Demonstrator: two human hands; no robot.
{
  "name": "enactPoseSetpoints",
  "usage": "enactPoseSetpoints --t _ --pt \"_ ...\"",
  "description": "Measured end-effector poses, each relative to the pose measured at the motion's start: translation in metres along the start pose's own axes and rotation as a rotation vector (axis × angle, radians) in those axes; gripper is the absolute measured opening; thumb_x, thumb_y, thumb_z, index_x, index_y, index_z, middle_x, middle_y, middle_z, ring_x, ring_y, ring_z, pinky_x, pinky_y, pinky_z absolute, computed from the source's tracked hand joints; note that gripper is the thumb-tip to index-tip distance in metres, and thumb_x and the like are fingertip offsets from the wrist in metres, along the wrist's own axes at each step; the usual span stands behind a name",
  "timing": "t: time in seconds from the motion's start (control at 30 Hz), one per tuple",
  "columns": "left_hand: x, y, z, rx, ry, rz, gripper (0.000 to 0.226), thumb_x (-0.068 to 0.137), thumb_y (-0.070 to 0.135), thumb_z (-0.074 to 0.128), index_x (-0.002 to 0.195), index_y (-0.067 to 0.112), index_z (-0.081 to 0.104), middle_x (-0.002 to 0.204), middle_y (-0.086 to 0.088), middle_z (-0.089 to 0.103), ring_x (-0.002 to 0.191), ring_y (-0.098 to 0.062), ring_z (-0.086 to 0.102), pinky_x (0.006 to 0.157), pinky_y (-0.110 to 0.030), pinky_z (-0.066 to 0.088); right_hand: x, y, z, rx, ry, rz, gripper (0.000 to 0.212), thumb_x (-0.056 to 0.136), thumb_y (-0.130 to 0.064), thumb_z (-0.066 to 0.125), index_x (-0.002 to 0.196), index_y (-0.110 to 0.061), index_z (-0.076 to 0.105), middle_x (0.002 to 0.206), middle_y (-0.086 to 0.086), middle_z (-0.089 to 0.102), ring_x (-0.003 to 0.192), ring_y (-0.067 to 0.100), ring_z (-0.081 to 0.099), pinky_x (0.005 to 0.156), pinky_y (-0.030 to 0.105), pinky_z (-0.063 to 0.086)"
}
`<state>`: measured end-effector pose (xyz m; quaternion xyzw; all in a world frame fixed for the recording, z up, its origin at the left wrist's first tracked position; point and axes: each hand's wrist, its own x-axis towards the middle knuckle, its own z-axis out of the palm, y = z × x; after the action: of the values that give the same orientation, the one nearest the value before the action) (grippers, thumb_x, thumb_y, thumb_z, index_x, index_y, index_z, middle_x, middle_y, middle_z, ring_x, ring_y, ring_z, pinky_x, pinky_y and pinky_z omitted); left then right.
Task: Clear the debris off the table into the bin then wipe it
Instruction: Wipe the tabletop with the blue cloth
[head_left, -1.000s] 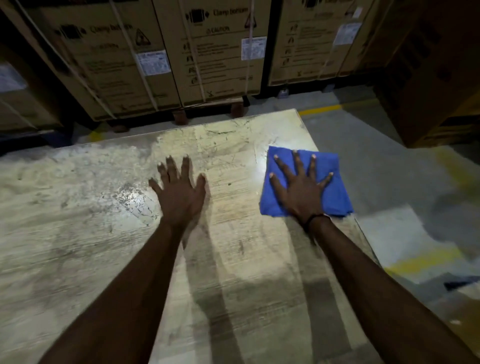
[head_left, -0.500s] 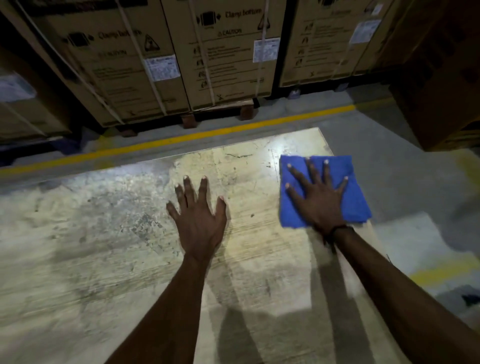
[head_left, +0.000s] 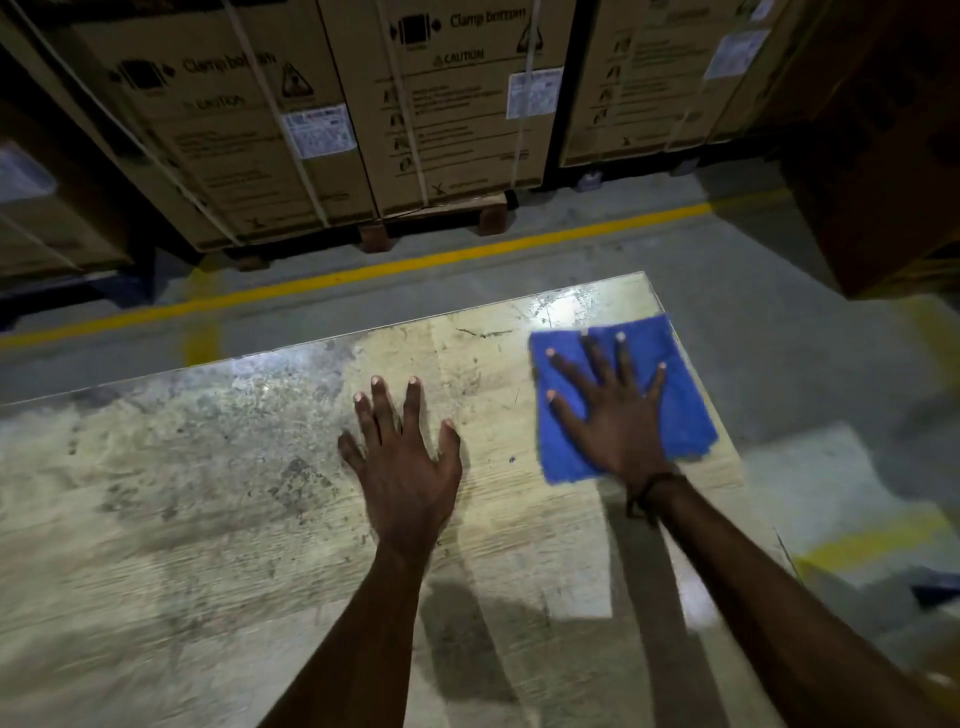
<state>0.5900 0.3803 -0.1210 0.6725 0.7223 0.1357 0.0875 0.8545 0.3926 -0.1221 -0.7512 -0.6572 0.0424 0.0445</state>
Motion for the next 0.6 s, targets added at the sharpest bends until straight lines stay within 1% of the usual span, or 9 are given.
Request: enactPoseSetpoints --t 0.03,0.1,0.17,0.23,0.33,0.37,0.43,0.5,0.6 --pt "0.0 0.0 0.0 0.01 0.004 -0.003 0.07 0.104 0.059 0.035 0.167 0.032 0.021 0.177 -0.006 0.005 0.163 -0.031 0.004 0.125 -0.065 0.01 0.024 0.005 -0.002 0.025 0.005 0.056 0.062 0.097 -0.075 0.028 0.156 -0.058 0.024 0.173 -0.013 0.012 0.161 0.028 0.003 0.114 0.08 0.007" --pt "0.0 -0.001 0.001 0.02 0.007 -0.007 0.07 0.103 0.058 0.036 0.167 0.032 0.021 0.176 -0.007 0.006 0.163 -0.032 0.005 0.125 -0.066 0.012 0.068 -0.006 -0.003 0.087 0.011 0.117 0.063 0.096 -0.075 0.028 0.156 -0.057 0.026 0.173 -0.01 0.015 0.16 0.033 0.003 0.113 0.082 0.005" --pt "0.001 -0.001 0.001 0.014 0.004 -0.004 0.07 0.103 0.058 0.037 0.167 0.032 0.021 0.177 -0.006 0.006 0.163 -0.032 0.006 0.125 -0.066 0.013 0.093 -0.039 0.004 0.114 -0.004 0.103 0.063 0.096 -0.075 0.027 0.156 -0.056 0.028 0.173 -0.01 0.016 0.16 0.035 0.003 0.113 0.081 0.0" --pt "0.001 -0.001 0.0 0.012 0.001 0.001 0.071 0.103 0.059 0.037 0.167 0.033 0.021 0.177 -0.006 0.006 0.163 -0.032 0.006 0.124 -0.066 0.014 0.092 -0.078 0.011 0.093 -0.003 0.02 0.063 0.096 -0.075 0.028 0.156 -0.056 0.03 0.172 -0.009 0.018 0.16 0.034 0.004 0.115 0.079 -0.001" --pt "0.001 -0.004 0.0 -0.004 -0.009 0.003 0.072 0.101 0.061 0.036 0.166 0.033 0.023 0.177 -0.006 0.007 0.162 -0.032 0.007 0.124 -0.066 0.014 0.048 -0.106 0.014 0.037 0.021 -0.217 0.062 0.098 -0.072 0.031 0.157 -0.054 0.028 0.173 -0.009 0.015 0.161 0.03 0.004 0.116 0.075 0.0" --pt "0.001 -0.004 0.0 -0.009 -0.005 0.001 0.072 0.101 0.06 0.036 0.166 0.033 0.024 0.176 -0.006 0.008 0.162 -0.033 0.008 0.124 -0.066 0.014 0.032 -0.099 0.012 0.021 0.019 -0.28 0.061 0.099 -0.071 0.032 0.157 -0.055 0.026 0.174 -0.01 0.011 0.161 0.027 0.001 0.117 0.074 -0.001" --pt "0.001 -0.002 -0.001 -0.01 0.006 -0.005 0.071 0.101 0.059 0.037 0.166 0.033 0.025 0.176 -0.006 0.009 0.162 -0.033 0.01 0.124 -0.066 0.015 0.013 -0.062 0.009 0.014 0.039 -0.282 0.059 0.099 -0.071 0.035 0.156 -0.057 0.026 0.173 -0.015 0.009 0.162 0.023 -0.001 0.119 0.072 0.001" --pt "0.001 0.0 -0.002 0.002 0.009 -0.008 0.07 0.102 0.059 0.035 0.166 0.033 0.023 0.176 -0.006 0.009 0.162 -0.033 0.008 0.124 -0.065 0.014 0.019 -0.01 0.002 -0.007 0.061 -0.154 0.059 0.098 -0.073 0.035 0.155 -0.059 0.027 0.173 -0.017 0.01 0.161 0.022 0.001 0.118 0.074 0.007" --pt "0.0 0.001 -0.002 0.004 0.006 -0.002 0.07 0.103 0.06 0.035 0.167 0.033 0.022 0.176 -0.006 0.007 0.163 -0.032 0.006 0.124 -0.066 0.012 0.07 0.044 -0.013 0.064 -0.006 0.027 0.061 0.098 -0.074 0.033 0.156 -0.06 0.023 0.173 -0.015 0.009 0.161 0.026 0.002 0.114 0.081 0.009"
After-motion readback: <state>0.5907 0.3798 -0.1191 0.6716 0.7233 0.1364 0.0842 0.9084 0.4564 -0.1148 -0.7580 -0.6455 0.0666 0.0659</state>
